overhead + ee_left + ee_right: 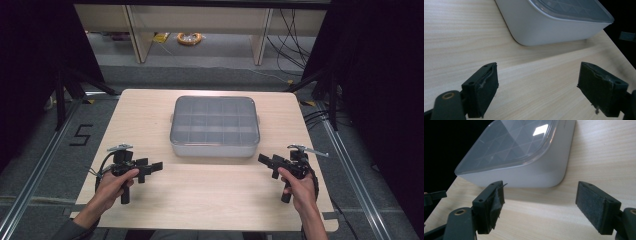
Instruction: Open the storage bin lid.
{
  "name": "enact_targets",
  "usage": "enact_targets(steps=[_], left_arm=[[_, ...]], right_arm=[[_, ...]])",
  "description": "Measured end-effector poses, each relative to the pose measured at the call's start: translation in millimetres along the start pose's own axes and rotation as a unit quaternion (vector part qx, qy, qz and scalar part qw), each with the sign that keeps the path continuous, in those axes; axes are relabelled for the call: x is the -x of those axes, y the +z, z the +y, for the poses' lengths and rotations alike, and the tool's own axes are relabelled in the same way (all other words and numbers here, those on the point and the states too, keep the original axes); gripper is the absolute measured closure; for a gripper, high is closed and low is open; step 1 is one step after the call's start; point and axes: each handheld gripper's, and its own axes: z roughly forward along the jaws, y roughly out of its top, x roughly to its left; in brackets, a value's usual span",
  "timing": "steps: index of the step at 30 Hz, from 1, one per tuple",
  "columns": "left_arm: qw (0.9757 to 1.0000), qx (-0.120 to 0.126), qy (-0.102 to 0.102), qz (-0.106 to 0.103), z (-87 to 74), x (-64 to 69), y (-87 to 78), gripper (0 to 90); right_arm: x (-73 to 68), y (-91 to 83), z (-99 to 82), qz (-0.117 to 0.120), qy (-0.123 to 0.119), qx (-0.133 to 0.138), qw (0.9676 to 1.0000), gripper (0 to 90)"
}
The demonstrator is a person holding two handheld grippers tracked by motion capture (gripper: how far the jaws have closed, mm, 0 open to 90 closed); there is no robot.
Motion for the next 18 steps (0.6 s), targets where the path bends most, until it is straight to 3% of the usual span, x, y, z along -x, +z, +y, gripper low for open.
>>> enact_targets(steps=[3, 5, 7, 8, 9, 10, 12, 15, 16, 17, 18], left_arm=[[0.9999, 0.002, 0.012, 0.012, 3.1, 0.2, 1.2, 15.9], [1.0, 0.002, 0.005, 0.001, 6.9, -0.4, 3.1, 15.9], [1.0, 0.0, 0.003, -0.002, 11.2, -1.6, 5.4, 15.9], [1.0, -0.004, 0.0, -0.003, 13.8, -2.8, 6.2, 15.9], [1.0, 0.0, -0.005, -0.001, 16.3, -3.9, 7.6, 15.9], [1.0, -0.003, -0.008, -0.001, 19.7, -5.1, 8.1, 16.5], [1.0, 0.001, -0.005, -0.002, 26.3, -5.9, 9.6, 16.8], [0.9998, 0.008, -0.015, -0.009, 35.3, -7.2, 11.7, 18.3], [0.9997, 0.015, -0.016, -0.007, 41.1, -8.3, 14.6, 19.0], [0.9997, 0.015, -0.016, -0.007, 41.1, -8.3, 14.6, 19.1], [0.9996, 0.018, -0.021, -0.008, 46.5, -9.0, 17.5, 19.2]], right_arm=[[2.5, 2.2, 4.4, 0.011, 0.004, 0.007, 0.9999, 23.8], [3.5, 5.0, 9.2, 0.009, 0.0, 0.016, 0.9998, 23.9], [-0.1, 4.4, 13.9, 0.009, 0.026, 0.007, 0.9996, 25.2], [4.5, 6.4, 16.6, 0.01, -0.004, 0.017, 0.9998, 25.9], [0.7, 6.8, 18.6, 0.005, 0.019, 0.011, 0.9997, 26.1], [0.8, 9.3, 23.3, 0.01, 0.025, 0.011, 0.9996, 27.3], [1.9, 10.4, 25.1, 0.007, 0.015, 0.015, 0.9997, 28.4], [2.7, 14.6, 32.3, 0.009, 0.02, 0.018, 0.9996, 29.7], [7.2, 16.9, 36.8, 0.013, 0.003, 0.024, 0.9996, 30.6], [7.2, 16.9, 36.8, 0.013, 0.003, 0.024, 0.9996, 30.6], [9.6, 21.4, 41.6, 0.003, 0.006, 0.022, 0.9997, 31.5]])
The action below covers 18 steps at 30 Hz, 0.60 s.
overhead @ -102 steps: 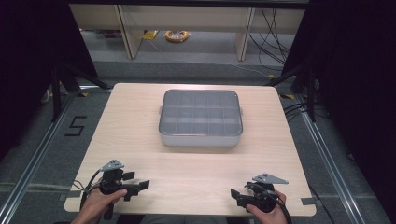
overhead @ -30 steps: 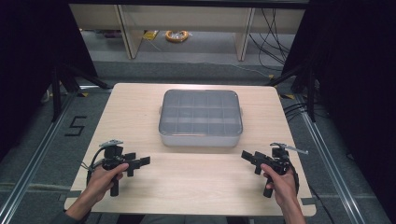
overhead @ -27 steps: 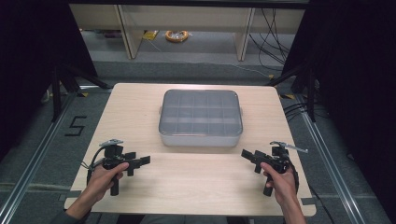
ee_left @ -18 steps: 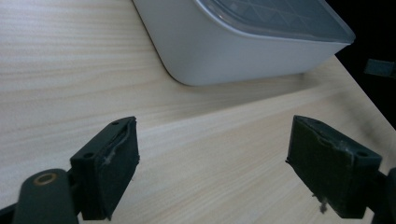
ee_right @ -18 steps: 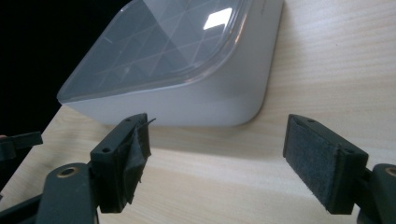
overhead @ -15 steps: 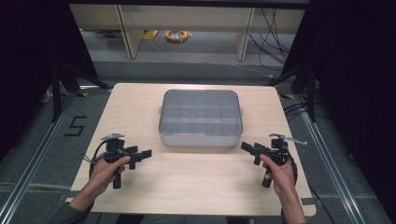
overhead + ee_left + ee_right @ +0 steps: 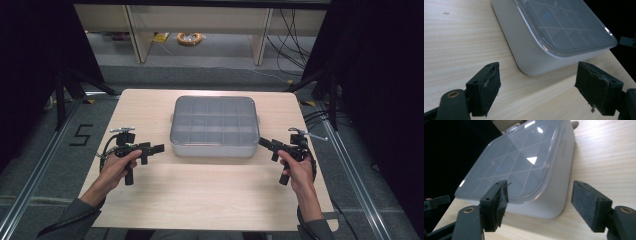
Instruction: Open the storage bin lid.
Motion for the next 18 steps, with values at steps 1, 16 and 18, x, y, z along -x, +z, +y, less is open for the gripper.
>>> enact_targets(steps=[1, 16, 18], left_arm=[[1.0, 0.0, 0.0, 0.0, 0.0, 0.0, 0.0, 19.2], [0.9995, 0.008, -0.023, 0.02, 43.0, -9.5, 32.8, 28.3], [0.9995, 0.01, -0.024, 0.02, 46.0, -8.7, 36.3, 28.6]], right_arm=[[0.0, 0.0, 0.0, 0.0, 0.0, 0.0, 1.0, 31.5], [13.7, 35.6, 31.8, -0.003, 0.045, -0.011, 0.9989, 40.0], [13.0, 40.4, 36.1, -0.006, 0.047, -0.019, 0.9987, 40.0]])
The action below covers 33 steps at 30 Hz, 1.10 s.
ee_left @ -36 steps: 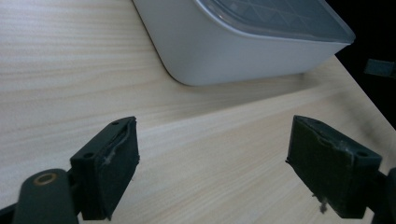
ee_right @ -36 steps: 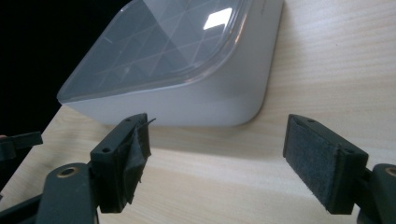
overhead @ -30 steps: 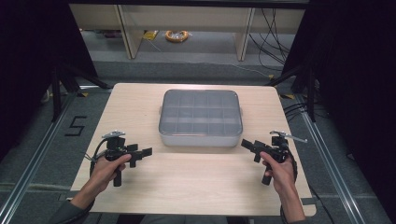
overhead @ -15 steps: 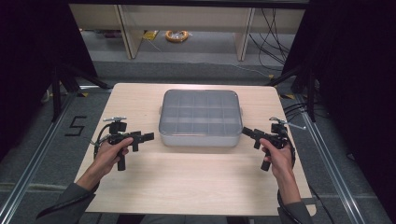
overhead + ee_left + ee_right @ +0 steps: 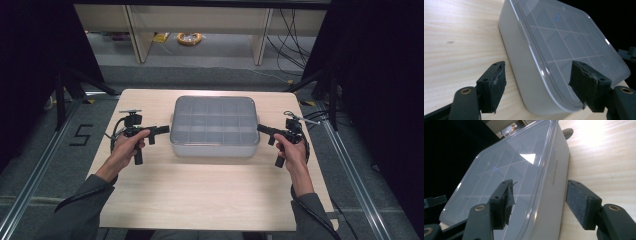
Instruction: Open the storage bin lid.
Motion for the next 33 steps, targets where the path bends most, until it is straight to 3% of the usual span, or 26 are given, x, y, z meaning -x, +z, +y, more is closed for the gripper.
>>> enact_targets(steps=[1, 2, 3, 5, 6, 15, 17, 18, 19, 20, 21, 23, 24, 26, 29, 30, 33], left_arm=[[1.0, -0.002, 0.002, 0.001, 1.8, 0.0, 1.8, 28.6], [1.0, -0.004, -0.003, 0.002, 6.0, 1.8, 8.0, 28.6], [1.0, -0.007, -0.001, 0.005, 8.1, 2.1, 10.7, 28.5], [0.9999, -0.009, 0.0, 0.005, 10.1, 2.1, 12.7, 28.3], [1.0, -0.005, -0.004, 0.004, 12.6, 2.0, 15.9, 28.1], [0.9996, -0.01, -0.019, 0.02, 26.1, -2.9, 39.2, 32.4], [0.9995, -0.013, -0.021, 0.021, 26.8, -3.2, 41.4, 33.1], [0.9994, -0.015, -0.022, 0.023, 27.3, -3.9, 43.5, 34.6], [0.9993, -0.018, -0.022, 0.025, 27.9, -4.9, 45.3, 34.6], [0.9992, -0.018, -0.024, 0.027, 28.5, -6.0, 46.8, 37.7], [0.9991, -0.019, -0.025, 0.029, 29.1, -7.5, 48.0, 37.7], [0.9989, -0.02, -0.032, 0.027, 29.9, -11.7, 52.2, 39.0], [0.9985, -0.023, -0.04, 0.028, 29.9, -11.9, 53.5, 39.5], [0.9987, -0.022, -0.037, 0.028, 30.3, -13.8, 55.7, 40.3], [0.9979, -0.023, -0.058, 0.017, 30.0, -14.7, 59.4, 41.9], [0.9981, -0.024, -0.056, 0.011, 30.5, -14.3, 61.8, 42.9], [0.998, -0.025, -0.057, 0.011, 31.1, -12.1, 63.1, 46.4]], right_arm=[[0.0, 0.0, 0.0, 0.0, 0.0, 0.0, 1.0, 40.0], [5.3, 5.2, 4.2, -0.003, -0.025, 0.005, 0.9997, 40.3], [0.7, 5.2, 4.8, -0.006, 0.013, -0.011, 0.9998, 40.3], [3.5, 7.8, 6.8, -0.007, 0.001, -0.005, 1.0, 40.6], [4.1, 9.5, 9.3, -0.009, 0.018, 0.0, 0.9998, 41.5], [7.2, 19.7, 18.3, -0.009, 0.028, 0.003, 0.9995, 44.3], [8.6, 21.3, 18.8, -0.012, 0.018, 0.006, 0.9997, 44.5], [7.5, 23.8, 20.2, -0.014, 0.036, 0.008, 0.9992, 45.0], [7.5, 23.8, 20.2, -0.014, 0.036, 0.008, 0.9992, 45.0], [11.6, 24.5, 20.8, -0.017, 0.013, 0.005, 0.9998, 46.2], [11.6, 24.5, 20.8, -0.017, 0.013, 0.005, 0.9998, 46.2], [11.1, 26.8, 21.5, -0.011, 0.033, -0.001, 0.9994, 46.7], [12.3, 27.5, 21.6, -0.01, 0.029, -0.001, 0.9995, 47.0], [12.6, 29.8, 23.0, -0.006, 0.034, 0.003, 0.9994, 47.4], [10.4, 30.9, 23.4, -0.009, 0.053, 0.0, 0.9986, 47.7], [12.5, 33.0, 22.6, -0.007, 0.038, -0.001, 0.9992, 48.1], [11.0, 35.1, 22.5, -0.006, 0.051, -0.004, 0.9987, 48.6]])
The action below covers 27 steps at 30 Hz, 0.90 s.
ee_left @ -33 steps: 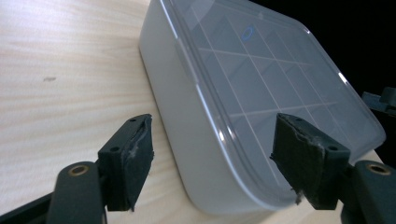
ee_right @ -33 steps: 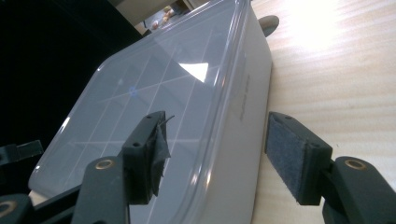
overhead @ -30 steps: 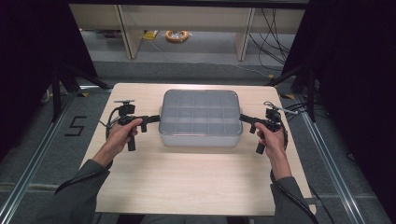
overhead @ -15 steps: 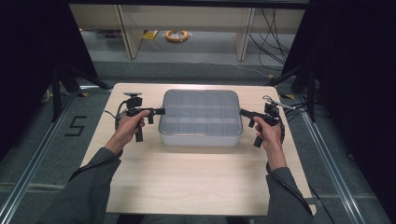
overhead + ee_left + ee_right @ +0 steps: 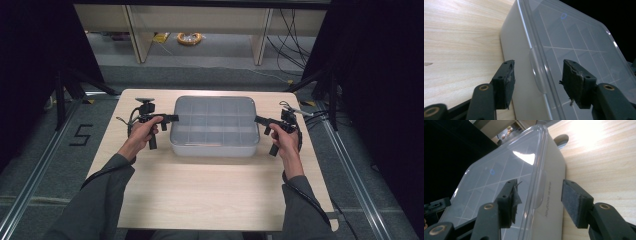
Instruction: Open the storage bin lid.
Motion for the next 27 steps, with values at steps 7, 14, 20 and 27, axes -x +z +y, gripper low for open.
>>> enact_targets(steps=[7, 14, 20, 27], left_arm=[[0.9999, -0.001, 0.014, 0.002, 0.1, 8.6, 3.3, 51.2], [0.9997, 0.0, 0.023, 0.008, 0.2, 9.7, 2.6, 53.0], [0.9998, 0.01, 0.005, 0.013, -1.2, 13.4, 1.1, 53.8], [0.9994, 0.034, -0.01, -0.003, 0.1, 14.8, -9.6, 56.3]], right_arm=[[1.5, 6.8, 0.2, 0.0, -0.007, -0.009, 0.9999, 51.6], [-5.4, 13.3, -3.0, 0.006, -0.01, -0.009, 0.9999, 56.5], [-9.3, 5.1, -3.8, 0.001, 0.0, 0.008, 1.0, 57.8], [-18.6, -5.2, -7.0, 0.017, 0.0, 0.027, 0.9995, 61.9]])
